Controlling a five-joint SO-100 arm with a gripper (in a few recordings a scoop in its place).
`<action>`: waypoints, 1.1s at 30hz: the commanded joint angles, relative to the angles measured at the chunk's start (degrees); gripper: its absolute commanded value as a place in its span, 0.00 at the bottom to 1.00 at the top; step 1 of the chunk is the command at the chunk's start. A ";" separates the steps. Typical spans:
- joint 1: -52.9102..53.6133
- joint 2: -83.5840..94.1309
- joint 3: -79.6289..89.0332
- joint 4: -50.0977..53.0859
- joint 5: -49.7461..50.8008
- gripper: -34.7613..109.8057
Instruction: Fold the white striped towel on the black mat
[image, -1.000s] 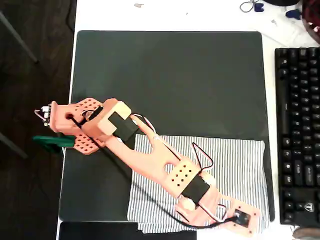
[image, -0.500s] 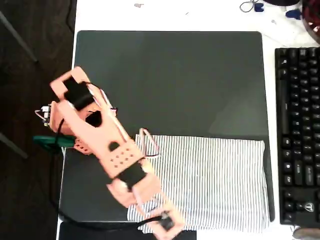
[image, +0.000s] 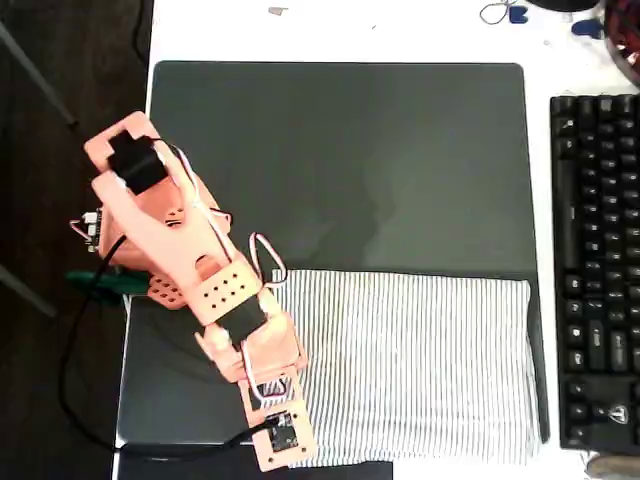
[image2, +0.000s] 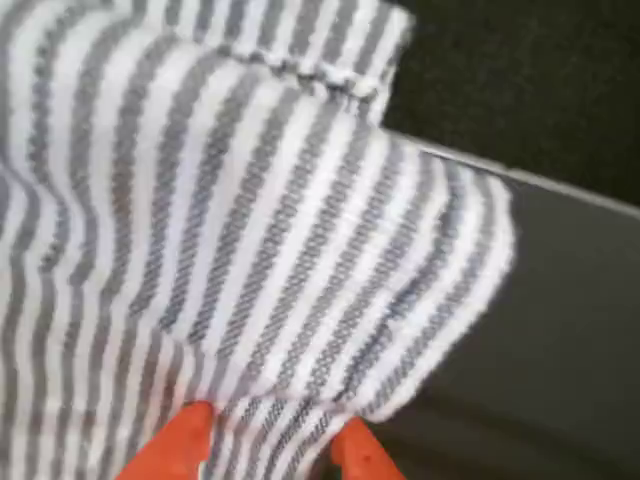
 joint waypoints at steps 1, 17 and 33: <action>-5.01 -2.90 0.35 -3.60 4.83 0.34; -3.43 3.43 -2.55 6.33 0.44 0.29; 0.53 11.43 -3.16 15.82 -14.24 0.37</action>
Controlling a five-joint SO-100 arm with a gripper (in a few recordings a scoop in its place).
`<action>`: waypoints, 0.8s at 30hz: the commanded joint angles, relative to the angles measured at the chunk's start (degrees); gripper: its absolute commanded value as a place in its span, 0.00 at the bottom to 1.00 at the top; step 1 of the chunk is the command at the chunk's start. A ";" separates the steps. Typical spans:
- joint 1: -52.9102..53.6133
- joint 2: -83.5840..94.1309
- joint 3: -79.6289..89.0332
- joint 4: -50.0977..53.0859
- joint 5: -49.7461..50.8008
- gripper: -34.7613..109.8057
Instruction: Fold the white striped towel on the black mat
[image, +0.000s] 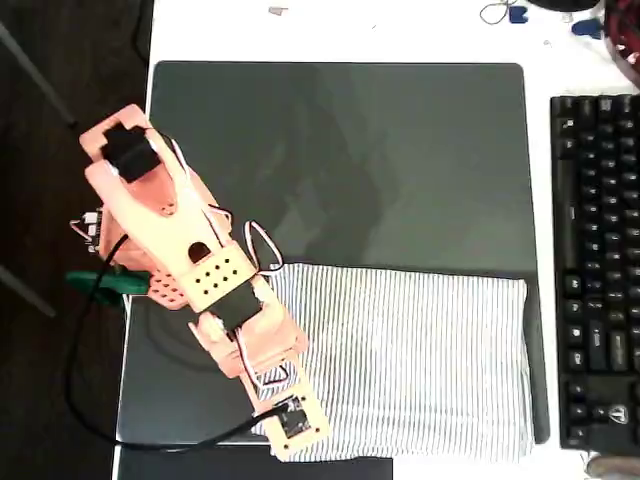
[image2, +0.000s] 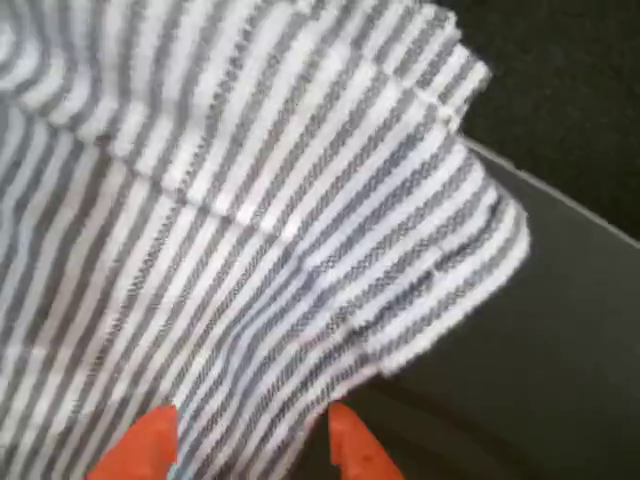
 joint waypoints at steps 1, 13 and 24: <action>0.53 1.49 0.53 0.00 0.62 0.37; 1.14 -2.81 10.28 -15.56 7.65 0.35; -9.40 -10.02 7.65 -19.78 20.04 0.24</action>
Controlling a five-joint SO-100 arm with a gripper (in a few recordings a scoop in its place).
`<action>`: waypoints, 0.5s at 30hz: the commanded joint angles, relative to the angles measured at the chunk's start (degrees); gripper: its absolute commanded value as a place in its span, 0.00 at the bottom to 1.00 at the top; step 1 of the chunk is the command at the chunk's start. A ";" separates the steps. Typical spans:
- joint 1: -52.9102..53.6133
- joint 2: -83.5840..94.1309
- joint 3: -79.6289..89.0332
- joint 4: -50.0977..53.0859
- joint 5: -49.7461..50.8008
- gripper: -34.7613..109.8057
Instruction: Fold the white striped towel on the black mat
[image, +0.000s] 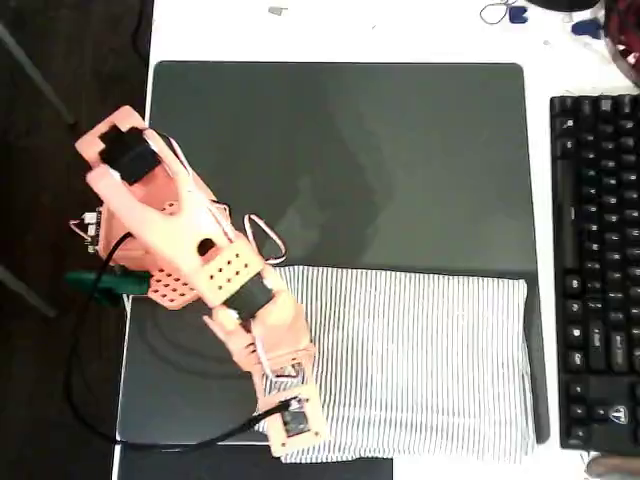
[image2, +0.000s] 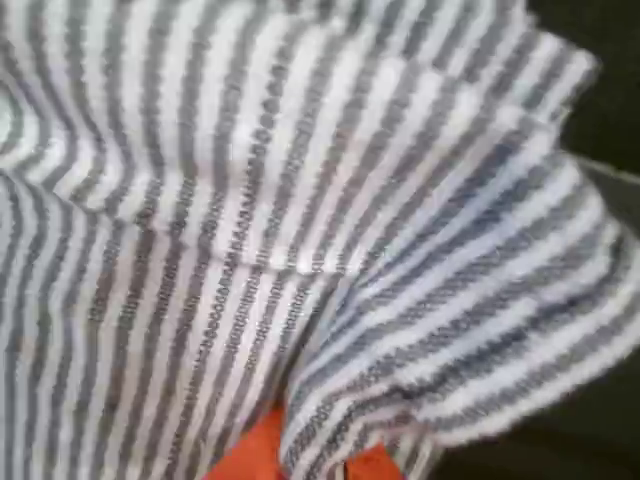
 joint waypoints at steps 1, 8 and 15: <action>-2.11 -3.08 -1.14 2.02 1.23 0.24; 5.10 5.10 -4.66 13.97 -4.92 0.32; 12.66 8.61 -3.60 17.40 -11.95 0.36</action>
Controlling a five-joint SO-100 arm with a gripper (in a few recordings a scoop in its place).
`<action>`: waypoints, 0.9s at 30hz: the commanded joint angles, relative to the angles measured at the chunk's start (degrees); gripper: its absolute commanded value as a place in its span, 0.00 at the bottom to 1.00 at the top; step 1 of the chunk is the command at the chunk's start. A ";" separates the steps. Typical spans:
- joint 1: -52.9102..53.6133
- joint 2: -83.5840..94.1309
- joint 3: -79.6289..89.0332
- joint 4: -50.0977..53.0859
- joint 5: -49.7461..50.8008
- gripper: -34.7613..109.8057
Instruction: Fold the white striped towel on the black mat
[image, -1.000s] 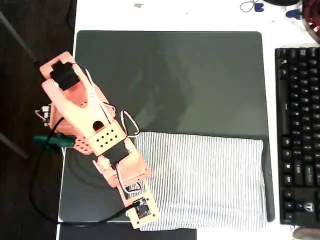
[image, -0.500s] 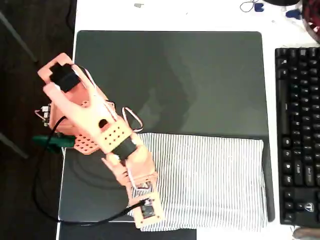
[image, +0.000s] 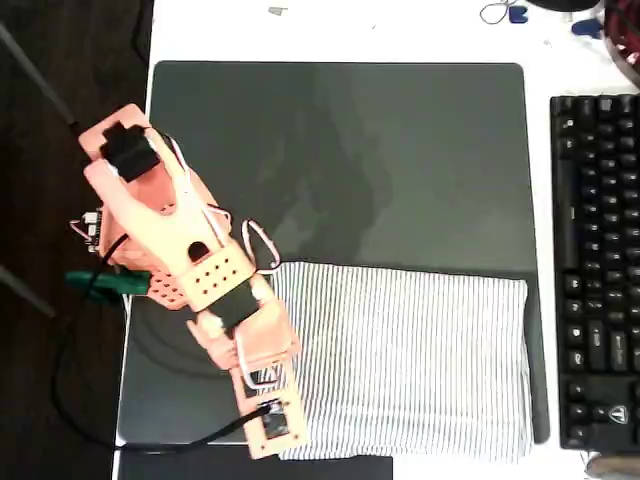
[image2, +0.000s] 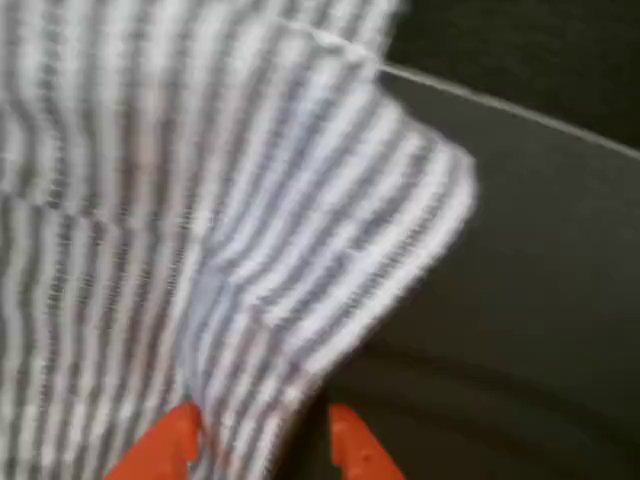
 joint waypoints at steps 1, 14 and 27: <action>2.02 1.14 0.97 -2.02 -1.41 0.36; -7.03 -8.79 8.35 -21.18 7.91 0.24; -1.76 -1.41 -23.03 19.51 3.16 0.24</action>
